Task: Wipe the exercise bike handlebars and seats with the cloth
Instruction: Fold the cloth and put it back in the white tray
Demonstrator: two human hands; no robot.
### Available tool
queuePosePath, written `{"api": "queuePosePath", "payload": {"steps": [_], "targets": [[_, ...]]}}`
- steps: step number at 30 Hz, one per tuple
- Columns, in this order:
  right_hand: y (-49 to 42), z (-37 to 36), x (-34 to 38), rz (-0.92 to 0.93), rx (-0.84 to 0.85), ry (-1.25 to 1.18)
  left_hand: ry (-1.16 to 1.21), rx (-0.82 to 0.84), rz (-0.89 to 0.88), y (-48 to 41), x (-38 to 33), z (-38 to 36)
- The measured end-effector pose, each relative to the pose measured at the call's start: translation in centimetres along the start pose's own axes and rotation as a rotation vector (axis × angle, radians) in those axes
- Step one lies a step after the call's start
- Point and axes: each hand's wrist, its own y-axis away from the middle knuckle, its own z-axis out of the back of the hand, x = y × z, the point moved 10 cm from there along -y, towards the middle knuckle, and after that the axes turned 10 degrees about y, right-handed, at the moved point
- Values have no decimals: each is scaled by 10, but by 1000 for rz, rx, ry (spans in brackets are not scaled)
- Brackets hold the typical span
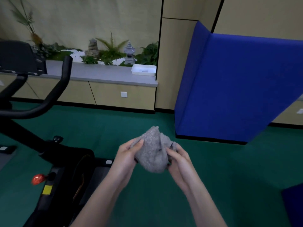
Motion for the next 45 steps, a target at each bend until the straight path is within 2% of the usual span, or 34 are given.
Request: {"api": "queuePosePath", "payload": {"steps": [3, 7, 10, 13, 17, 22, 27, 29, 31, 33, 35, 37, 40, 43, 45], "targets": [[-39, 3, -2, -88, 5, -149, 71, -23, 17, -35, -6, 9], [-94, 3, -3, -145, -36, -197, 85, -63, -20, -88, -19, 23], [-144, -15, 3, -184, 21, -258, 63, -89, -68, -140, -38, 36], [-193, -35, 18, -206, 64, -231, 54, -84, -89, -192, -56, 39], [-258, -49, 41, -217, 32, -122, 4, -59, -93, -257, -74, 34], [-328, -48, 55, -332, -41, -202, 57, -26, -72, -322, -93, 28], [-387, -53, 59, -480, 19, -193, 12, 3, -53, -385, -106, 24], [-419, -51, 65, -482, 23, -220, -45, 22, -52, -415, -108, 20], [-460, -39, 78, -408, -39, -227, -75, 37, -55, -449, -108, 17], [-504, -11, 105, -223, -192, -152, -59, 24, -48, -482, -106, 15], [-539, 15, 151, 24, -313, 38, -6, -46, -38, -519, -102, 19], [-562, 23, 206, 293, -372, 349, 36, -144, -21, -552, -97, 23], [-599, 2, 263, 588, -274, 679, 17, -271, -2, -605, -91, 22], [-633, -14, 287, 697, -186, 815, -5, -405, -90, -646, -102, 23], [-656, -12, 292, 700, -198, 797, -36, -504, -183, -664, -114, 30]]}}
